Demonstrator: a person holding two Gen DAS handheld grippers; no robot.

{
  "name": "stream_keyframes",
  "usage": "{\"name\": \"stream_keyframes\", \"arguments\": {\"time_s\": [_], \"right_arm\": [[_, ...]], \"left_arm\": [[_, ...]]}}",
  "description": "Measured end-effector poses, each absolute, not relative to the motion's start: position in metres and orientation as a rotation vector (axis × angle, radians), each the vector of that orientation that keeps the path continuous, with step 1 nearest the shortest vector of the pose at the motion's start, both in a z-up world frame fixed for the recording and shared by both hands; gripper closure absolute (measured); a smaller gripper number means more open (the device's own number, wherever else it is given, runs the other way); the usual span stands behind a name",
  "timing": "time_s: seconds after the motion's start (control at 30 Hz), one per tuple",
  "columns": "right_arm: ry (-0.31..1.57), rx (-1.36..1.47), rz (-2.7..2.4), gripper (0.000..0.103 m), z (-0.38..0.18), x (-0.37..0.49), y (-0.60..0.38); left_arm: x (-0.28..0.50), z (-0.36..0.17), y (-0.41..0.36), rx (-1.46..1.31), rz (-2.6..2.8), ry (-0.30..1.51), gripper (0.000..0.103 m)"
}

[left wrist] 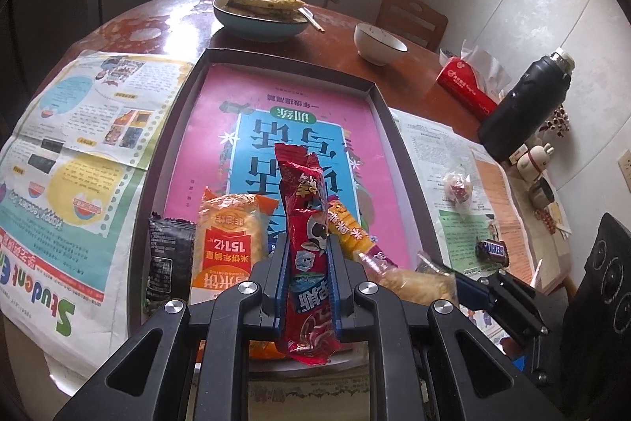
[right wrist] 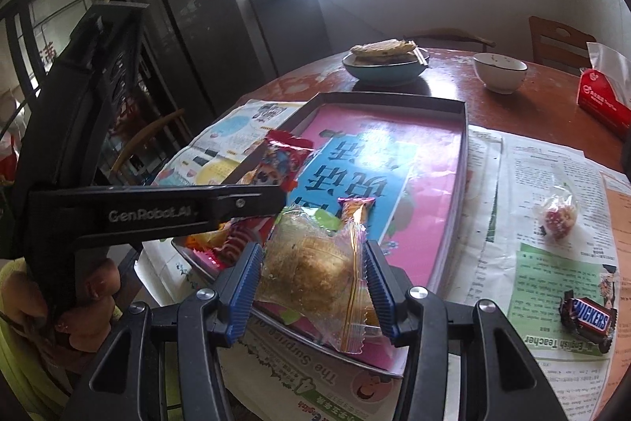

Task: Organize snacks
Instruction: 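Lower the red candy stick into the tray with the left tool while the right tool releases the pastry bag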

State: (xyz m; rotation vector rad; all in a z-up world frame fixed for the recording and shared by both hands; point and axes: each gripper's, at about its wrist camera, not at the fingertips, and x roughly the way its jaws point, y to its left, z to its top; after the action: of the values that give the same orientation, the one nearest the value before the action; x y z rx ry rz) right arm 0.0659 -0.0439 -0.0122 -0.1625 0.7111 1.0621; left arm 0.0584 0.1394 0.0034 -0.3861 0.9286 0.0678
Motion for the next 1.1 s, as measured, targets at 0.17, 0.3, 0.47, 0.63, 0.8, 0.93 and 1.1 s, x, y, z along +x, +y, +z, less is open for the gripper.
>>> {"name": "stream_keyframes", "arguments": {"time_s": [0.17, 0.3, 0.47, 0.63, 0.8, 0.93, 1.1], "right_arm": [[0.712, -0.179, 1.069, 0.051, -0.017, 0.064, -0.04], [0.704, -0.188, 1.072, 0.051, -0.018, 0.065, -0.037], [0.703, -0.202, 1.073, 0.051, -0.022, 0.066, -0.033], [0.702, -0.202, 1.072, 0.051, -0.024, 0.068, -0.031], [0.695, -0.197, 1.069, 0.051, -0.024, 0.07, -0.029], [0.691, -0.23, 1.09, 0.051, -0.027, 0.062, -0.025], [0.684, -0.255, 1.103, 0.051, -0.03, 0.055, -0.022]], "left_arm": [[0.064, 0.001, 0.14, -0.386, 0.067, 0.935, 0.086], [0.066, -0.001, 0.141, -0.389, 0.065, 0.939, 0.086], [0.068, -0.002, 0.143, -0.389, 0.07, 0.94, 0.086], [0.069, -0.002, 0.144, -0.387, 0.067, 0.937, 0.086], [0.07, -0.002, 0.144, -0.383, 0.066, 0.936, 0.086], [0.07, -0.002, 0.146, -0.381, 0.076, 0.935, 0.086], [0.069, -0.002, 0.149, -0.386, 0.082, 0.931, 0.085]]}}
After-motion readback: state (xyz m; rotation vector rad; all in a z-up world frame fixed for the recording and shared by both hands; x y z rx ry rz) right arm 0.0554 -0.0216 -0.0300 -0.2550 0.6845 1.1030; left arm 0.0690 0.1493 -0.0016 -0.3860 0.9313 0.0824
